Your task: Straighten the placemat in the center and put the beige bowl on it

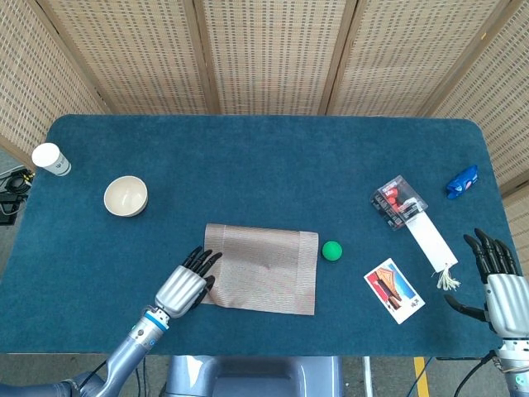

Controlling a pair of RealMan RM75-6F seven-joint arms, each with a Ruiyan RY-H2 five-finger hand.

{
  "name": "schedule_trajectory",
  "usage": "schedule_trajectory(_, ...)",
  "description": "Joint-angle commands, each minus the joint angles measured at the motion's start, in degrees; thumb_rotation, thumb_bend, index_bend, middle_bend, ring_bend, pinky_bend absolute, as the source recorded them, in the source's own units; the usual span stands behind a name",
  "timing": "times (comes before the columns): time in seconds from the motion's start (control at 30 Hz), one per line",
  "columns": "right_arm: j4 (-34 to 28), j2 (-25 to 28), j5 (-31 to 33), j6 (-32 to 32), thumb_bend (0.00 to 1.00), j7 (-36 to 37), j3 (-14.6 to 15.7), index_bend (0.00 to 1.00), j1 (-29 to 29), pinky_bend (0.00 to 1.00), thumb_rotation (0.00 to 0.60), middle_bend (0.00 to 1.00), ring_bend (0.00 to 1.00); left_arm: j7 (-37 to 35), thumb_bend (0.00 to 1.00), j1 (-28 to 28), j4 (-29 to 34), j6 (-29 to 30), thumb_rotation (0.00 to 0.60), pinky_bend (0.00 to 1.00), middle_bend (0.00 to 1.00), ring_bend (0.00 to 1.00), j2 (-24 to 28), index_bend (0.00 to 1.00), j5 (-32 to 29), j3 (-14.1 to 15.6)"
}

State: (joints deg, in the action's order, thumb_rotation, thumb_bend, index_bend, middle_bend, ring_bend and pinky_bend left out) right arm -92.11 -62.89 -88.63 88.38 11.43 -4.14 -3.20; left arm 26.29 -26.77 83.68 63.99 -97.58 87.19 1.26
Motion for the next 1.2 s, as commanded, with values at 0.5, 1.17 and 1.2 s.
schedule_trajectory(0.5, 1.26, 0.10, 2.65, -1.27, 0.14, 0.73, -1.22, 0.08, -0.45, 0.00, 0.600, 0.00, 0.00, 6.12, 0.60, -10.10, 4.20, -6.16, 0.600, 0.00, 0.00, 0.00, 5.11, 0.66, -12.94, -16.17)
schedule_trajectory(1.17, 3.05, 0.74, 8.29, -4.56, 0.14, 3.40, -3.34, 0.08, -0.91, 0.00, 0.600, 0.00, 0.00, 17.47, 0.60, -28.20, -20.40, -8.31, 0.600, 0.00, 0.00, 0.00, -4.86, 0.69, -31.24, -27.67)
schedule_trajectory(1.2, 3.17, 0.73, 8.48, -4.68, 0.14, 3.45, -3.43, 0.08, -0.94, 0.00, 0.600, 0.00, 0.00, 17.81, 0.60, -29.00, -22.14, -8.07, 0.600, 0.00, 0.00, 0.00, -5.35, 0.69, -31.18, -27.67)
